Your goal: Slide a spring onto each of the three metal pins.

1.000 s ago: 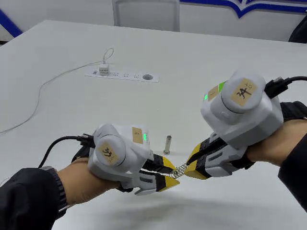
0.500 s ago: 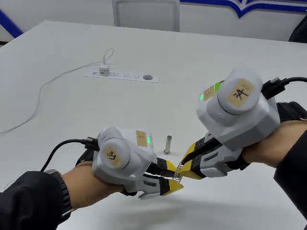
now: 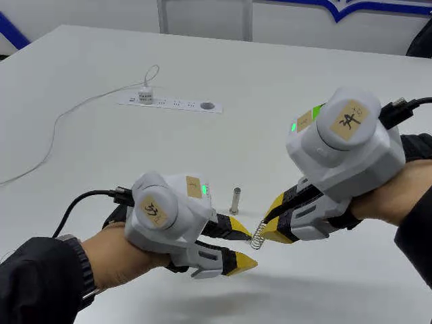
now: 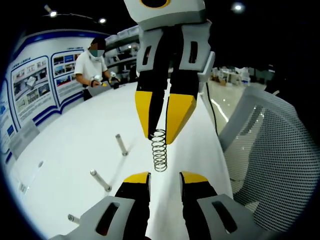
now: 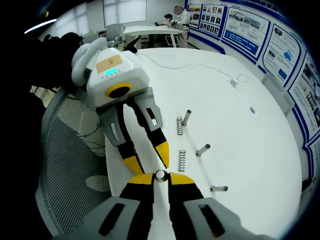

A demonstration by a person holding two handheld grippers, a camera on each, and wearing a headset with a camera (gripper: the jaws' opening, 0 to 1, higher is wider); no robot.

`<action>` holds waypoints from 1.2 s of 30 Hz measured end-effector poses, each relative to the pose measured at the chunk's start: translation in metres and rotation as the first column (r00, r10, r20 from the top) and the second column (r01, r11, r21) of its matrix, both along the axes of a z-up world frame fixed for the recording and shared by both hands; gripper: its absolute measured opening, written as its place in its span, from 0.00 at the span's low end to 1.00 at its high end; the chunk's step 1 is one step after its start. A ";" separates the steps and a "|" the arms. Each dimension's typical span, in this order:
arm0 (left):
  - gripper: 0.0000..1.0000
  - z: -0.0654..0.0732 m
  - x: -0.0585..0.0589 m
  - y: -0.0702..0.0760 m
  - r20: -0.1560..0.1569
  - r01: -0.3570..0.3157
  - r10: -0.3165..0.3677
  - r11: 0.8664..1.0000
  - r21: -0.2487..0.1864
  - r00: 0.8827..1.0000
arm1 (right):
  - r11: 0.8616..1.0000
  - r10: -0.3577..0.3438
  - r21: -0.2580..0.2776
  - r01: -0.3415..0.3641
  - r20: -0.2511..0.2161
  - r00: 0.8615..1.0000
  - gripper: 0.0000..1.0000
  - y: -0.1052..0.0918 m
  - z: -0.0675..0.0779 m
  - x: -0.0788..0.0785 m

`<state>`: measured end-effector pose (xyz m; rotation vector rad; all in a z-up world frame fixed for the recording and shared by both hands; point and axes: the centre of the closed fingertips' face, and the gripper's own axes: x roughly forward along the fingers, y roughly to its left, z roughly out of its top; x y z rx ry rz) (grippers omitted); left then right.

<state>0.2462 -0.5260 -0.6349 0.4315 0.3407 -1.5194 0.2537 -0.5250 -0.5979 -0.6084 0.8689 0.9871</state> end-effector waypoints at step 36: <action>0.66 0.055 0.004 0.109 -0.092 -0.290 0.280 0.949 -0.126 0.956 | 0.978 -0.183 -0.094 0.187 0.048 0.982 0.11 -0.082 0.015 0.066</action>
